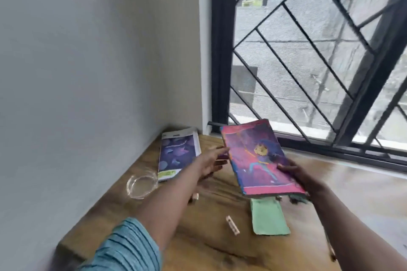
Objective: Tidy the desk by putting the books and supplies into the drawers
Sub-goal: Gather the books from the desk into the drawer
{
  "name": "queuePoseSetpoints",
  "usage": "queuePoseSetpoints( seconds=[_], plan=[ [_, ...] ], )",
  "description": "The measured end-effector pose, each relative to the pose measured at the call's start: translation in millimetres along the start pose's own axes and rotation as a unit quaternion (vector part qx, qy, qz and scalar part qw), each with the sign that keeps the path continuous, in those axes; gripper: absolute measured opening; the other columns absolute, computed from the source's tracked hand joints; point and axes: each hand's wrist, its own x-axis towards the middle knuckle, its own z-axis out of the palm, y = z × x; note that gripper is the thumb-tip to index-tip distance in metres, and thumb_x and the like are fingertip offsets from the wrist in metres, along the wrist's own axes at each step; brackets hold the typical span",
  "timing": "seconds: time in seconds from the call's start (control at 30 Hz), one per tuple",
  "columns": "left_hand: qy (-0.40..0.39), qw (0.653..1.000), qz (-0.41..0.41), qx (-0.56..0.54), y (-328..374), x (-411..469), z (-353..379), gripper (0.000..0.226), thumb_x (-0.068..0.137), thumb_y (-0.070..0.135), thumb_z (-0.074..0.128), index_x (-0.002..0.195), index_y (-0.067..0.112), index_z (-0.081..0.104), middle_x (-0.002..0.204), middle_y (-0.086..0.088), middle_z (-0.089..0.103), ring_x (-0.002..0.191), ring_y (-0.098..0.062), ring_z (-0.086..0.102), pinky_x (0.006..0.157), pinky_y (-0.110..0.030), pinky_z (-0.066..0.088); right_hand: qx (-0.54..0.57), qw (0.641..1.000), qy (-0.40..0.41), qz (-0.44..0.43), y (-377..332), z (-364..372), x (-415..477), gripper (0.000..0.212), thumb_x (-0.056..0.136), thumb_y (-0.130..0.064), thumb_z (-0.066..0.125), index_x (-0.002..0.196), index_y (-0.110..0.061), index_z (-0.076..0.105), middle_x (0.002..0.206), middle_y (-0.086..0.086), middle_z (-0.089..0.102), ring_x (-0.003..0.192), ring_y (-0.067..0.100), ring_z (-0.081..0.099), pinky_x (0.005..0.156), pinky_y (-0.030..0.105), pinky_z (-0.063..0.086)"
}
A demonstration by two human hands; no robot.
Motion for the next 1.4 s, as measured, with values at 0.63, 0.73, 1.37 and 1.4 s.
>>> queuePoseSetpoints(
  seconds=[0.63,0.73,1.37,1.4],
  plan=[
    [0.249,0.795,-0.186,0.521,-13,68,-161,0.040,0.092,0.024,0.055,0.129,0.010,0.055,0.133,-0.007,0.058,0.124,-0.020,0.053,0.103,-0.029,0.042,0.066,0.992,0.003,0.112,41,-12,99,0.060,0.053,-0.009,0.074,0.112,-0.012,0.061,0.088,0.017,0.073,0.063,0.030,0.071,0.060,0.042,0.059],
    [0.201,0.845,-0.251,0.427,-7,79,-173,0.014,0.092,0.013,0.058,0.094,0.001,0.065,0.100,-0.005,0.075,0.090,-0.017,0.060,0.081,-0.028,0.048,0.069,0.992,0.002,0.109,37,-8,101,0.060,0.053,-0.009,0.069,0.112,-0.010,0.060,0.088,0.019,0.072,0.063,0.031,0.071,0.059,0.041,0.059],
    [0.286,0.938,0.181,0.079,54,-45,-126,0.019,0.090,-0.014,0.047,0.098,-0.001,0.058,0.086,-0.008,0.052,0.078,-0.017,0.049,0.059,-0.018,0.043,0.128,0.988,0.082,-0.023,23,53,-22,0.027,0.087,-0.004,0.046,0.108,-0.014,0.059,0.068,0.008,0.073,0.048,0.020,0.068,0.039,0.029,0.053],
    [0.298,0.930,0.198,0.088,56,-52,-124,0.022,0.089,-0.012,0.050,0.107,-0.002,0.057,0.090,-0.009,0.053,0.084,-0.017,0.048,0.066,-0.022,0.041,0.131,0.987,0.093,-0.030,24,54,-32,0.026,0.089,-0.005,0.045,0.110,-0.013,0.058,0.064,0.007,0.072,0.045,0.019,0.067,0.036,0.028,0.052]
  ],
)
